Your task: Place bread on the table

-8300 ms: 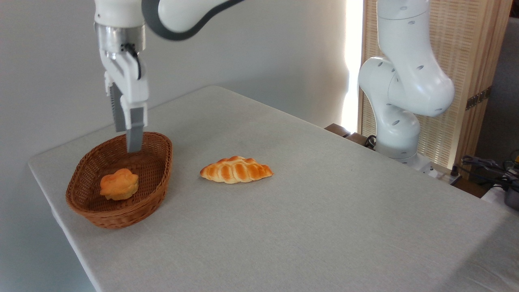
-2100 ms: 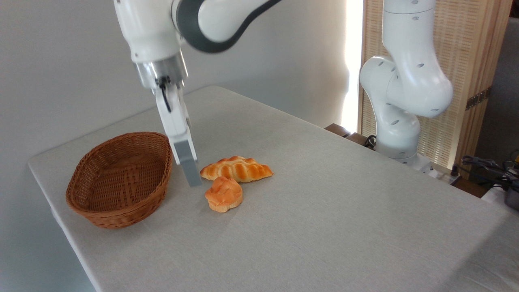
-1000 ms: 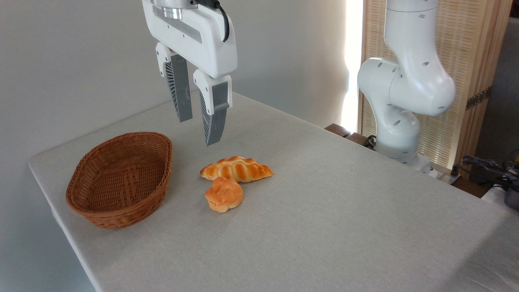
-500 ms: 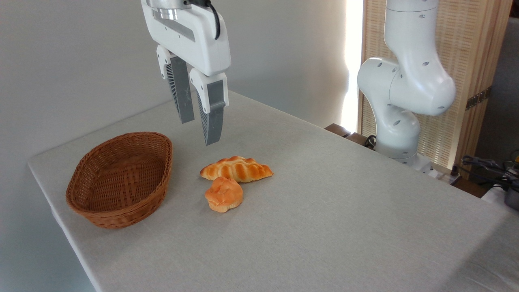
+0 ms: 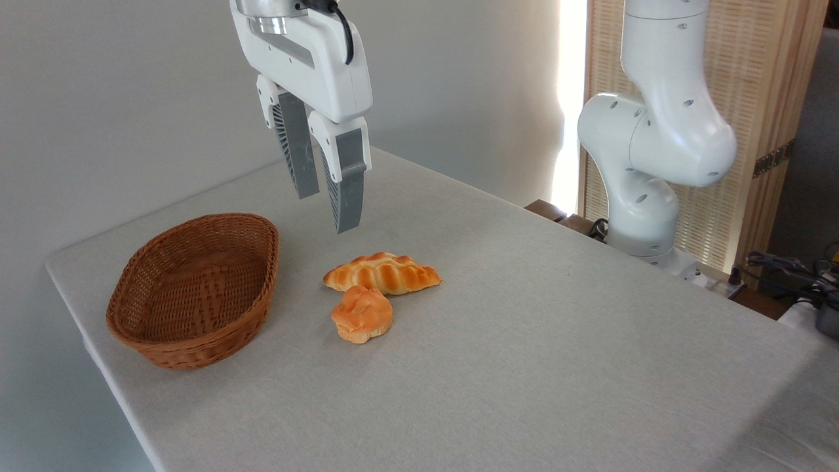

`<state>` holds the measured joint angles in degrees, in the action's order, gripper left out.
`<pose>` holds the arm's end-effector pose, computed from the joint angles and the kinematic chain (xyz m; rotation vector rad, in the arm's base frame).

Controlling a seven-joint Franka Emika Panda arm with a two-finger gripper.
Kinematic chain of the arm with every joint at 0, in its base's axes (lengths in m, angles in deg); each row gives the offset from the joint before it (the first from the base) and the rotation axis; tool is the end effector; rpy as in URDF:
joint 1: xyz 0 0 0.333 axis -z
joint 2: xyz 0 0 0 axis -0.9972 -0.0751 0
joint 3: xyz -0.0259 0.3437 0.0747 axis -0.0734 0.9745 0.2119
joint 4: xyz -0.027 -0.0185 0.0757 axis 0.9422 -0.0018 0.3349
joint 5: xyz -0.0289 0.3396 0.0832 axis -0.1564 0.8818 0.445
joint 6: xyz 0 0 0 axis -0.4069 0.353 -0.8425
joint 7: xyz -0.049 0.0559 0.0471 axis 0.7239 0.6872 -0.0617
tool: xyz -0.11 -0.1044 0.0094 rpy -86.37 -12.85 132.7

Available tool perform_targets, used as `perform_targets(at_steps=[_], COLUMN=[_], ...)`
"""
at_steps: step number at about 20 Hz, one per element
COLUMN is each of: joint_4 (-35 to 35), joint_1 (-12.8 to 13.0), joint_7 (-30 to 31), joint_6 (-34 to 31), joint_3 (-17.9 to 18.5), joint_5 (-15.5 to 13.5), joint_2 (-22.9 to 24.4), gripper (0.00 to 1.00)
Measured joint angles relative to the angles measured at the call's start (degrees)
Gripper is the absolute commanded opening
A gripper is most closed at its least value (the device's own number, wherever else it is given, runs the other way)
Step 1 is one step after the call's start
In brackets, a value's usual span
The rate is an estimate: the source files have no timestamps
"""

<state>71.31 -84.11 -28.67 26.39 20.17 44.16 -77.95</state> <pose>0.5120 -0.0239 0.6392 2.8015 -1.3013 0.0926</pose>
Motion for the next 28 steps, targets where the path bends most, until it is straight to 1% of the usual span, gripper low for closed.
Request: perform_targets(at_steps=[2,5,7,16,28], joint_4=[0.0,0.1,0.1,0.1,0.1], joint_1=[0.0,0.0,0.0,0.0,-0.3], joint_7=[0.7,1.4,1.6,1.7,3.7], joint_6=[0.0,-0.3,-0.5,-0.6,-0.7], joint_3=[0.0,-0.2,-0.5,-0.6,-0.6], joint_5=[0.2,1.8,2.1,2.2,2.3], joint_2=[0.0,0.0,0.0,-0.2,-0.2], gripper=[1.00,1.00,1.00,1.00,1.00])
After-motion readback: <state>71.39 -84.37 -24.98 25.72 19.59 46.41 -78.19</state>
